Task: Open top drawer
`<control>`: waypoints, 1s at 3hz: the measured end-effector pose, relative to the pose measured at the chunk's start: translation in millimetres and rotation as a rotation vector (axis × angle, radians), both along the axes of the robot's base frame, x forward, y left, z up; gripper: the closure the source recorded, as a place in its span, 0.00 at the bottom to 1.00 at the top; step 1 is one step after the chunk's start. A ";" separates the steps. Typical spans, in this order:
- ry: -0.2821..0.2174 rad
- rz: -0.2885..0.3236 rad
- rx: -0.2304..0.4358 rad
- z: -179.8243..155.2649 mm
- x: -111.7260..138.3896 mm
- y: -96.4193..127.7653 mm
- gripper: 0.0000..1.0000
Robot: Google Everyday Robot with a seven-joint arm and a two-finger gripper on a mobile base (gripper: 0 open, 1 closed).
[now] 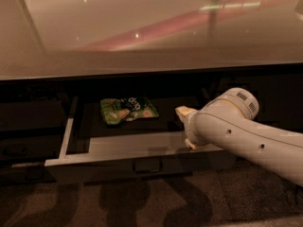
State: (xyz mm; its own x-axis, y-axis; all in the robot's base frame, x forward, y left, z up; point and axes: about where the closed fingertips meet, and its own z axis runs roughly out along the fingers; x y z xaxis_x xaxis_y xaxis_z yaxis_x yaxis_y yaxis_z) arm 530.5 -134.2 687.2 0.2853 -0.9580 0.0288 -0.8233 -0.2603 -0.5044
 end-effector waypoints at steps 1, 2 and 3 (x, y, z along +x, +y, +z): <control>0.000 0.000 0.000 9.0 0.0 0.0 0.00; 0.000 0.000 0.000 17.7 0.0 0.0 0.00; 0.003 -0.006 -0.005 17.7 -4.5 -0.8 0.00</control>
Offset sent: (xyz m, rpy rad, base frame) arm -0.0842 -0.0082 -0.0660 0.0415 0.1224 0.0258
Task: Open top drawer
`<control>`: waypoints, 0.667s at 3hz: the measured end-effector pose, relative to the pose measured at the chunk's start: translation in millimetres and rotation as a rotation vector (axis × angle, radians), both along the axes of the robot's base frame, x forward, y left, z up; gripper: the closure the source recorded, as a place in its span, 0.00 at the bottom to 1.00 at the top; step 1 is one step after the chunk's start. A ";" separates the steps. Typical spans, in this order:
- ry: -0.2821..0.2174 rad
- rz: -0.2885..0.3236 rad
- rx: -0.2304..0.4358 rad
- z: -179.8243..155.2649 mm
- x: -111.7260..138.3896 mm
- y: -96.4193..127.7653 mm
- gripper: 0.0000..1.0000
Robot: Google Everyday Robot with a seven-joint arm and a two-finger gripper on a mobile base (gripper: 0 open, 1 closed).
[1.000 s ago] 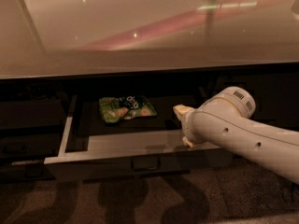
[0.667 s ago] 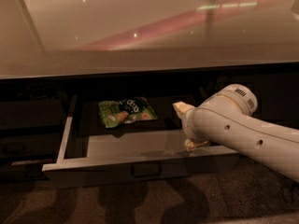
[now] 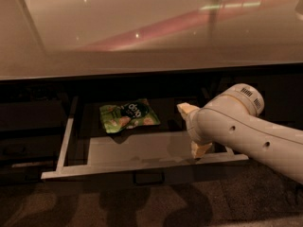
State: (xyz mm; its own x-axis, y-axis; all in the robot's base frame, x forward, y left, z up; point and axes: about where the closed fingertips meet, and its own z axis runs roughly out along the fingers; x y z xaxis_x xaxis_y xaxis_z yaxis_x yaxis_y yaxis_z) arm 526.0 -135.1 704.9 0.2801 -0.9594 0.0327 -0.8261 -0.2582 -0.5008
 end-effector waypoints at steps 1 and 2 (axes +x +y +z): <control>0.000 0.000 0.000 -0.1 -0.1 0.0 0.00; 0.000 0.003 0.000 0.3 -2.8 -0.2 0.00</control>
Offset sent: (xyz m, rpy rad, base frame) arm -0.2721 -0.0233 -0.1538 0.0452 0.0121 0.2877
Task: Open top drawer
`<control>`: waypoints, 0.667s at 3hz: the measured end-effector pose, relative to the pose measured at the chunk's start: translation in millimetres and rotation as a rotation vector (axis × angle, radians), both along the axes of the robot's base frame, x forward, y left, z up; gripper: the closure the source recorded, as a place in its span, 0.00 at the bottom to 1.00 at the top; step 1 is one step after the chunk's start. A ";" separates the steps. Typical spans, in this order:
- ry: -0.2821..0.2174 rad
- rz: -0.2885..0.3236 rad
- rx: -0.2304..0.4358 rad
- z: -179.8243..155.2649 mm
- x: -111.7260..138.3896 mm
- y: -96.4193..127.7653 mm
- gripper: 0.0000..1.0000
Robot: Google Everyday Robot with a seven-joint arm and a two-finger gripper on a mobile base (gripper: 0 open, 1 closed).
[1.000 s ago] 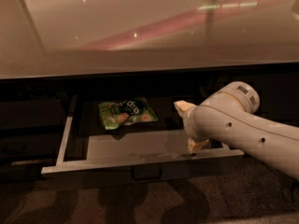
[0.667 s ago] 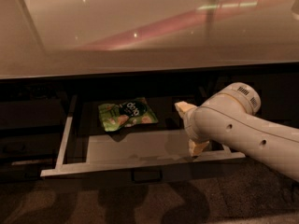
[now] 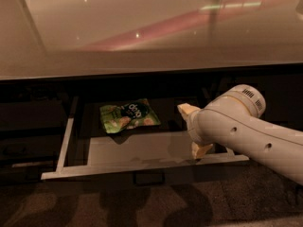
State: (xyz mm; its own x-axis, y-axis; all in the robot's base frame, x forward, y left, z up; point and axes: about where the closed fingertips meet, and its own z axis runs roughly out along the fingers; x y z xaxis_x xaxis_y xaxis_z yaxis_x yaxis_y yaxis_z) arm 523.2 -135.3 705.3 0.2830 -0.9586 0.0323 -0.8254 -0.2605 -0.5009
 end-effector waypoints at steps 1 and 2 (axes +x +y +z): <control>-0.001 0.003 0.000 -0.4 -3.5 -0.4 0.00; -0.001 0.005 -0.002 -0.5 -6.9 -0.9 0.00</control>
Offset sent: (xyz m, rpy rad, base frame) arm -0.3212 -0.0480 -0.1881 -0.1279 -0.0760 0.1980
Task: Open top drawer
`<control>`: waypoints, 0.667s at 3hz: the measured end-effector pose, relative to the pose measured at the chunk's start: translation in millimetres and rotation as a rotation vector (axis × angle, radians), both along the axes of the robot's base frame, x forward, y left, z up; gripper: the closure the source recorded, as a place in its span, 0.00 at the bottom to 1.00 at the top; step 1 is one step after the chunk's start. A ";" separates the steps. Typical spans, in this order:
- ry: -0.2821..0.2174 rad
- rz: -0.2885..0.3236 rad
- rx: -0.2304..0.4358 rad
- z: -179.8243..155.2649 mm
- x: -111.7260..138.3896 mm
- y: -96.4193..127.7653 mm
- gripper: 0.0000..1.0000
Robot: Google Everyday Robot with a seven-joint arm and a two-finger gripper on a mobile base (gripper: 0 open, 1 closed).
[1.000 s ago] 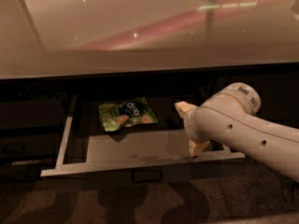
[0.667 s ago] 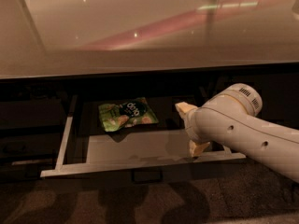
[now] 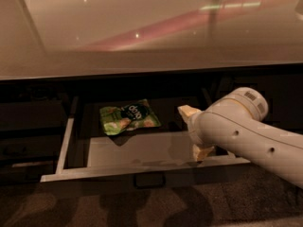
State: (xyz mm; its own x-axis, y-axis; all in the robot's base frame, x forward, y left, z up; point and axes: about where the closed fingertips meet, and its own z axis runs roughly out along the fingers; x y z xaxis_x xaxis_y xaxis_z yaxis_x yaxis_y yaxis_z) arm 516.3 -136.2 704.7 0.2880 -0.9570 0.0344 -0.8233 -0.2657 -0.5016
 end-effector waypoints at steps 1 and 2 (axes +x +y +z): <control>-0.001 0.002 -0.002 0.4 -3.4 -0.5 0.00; -0.101 0.061 -0.046 23.9 -34.3 12.1 0.00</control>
Offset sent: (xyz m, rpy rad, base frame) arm -0.3530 -0.0811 -0.2333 -0.1822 0.0097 0.1655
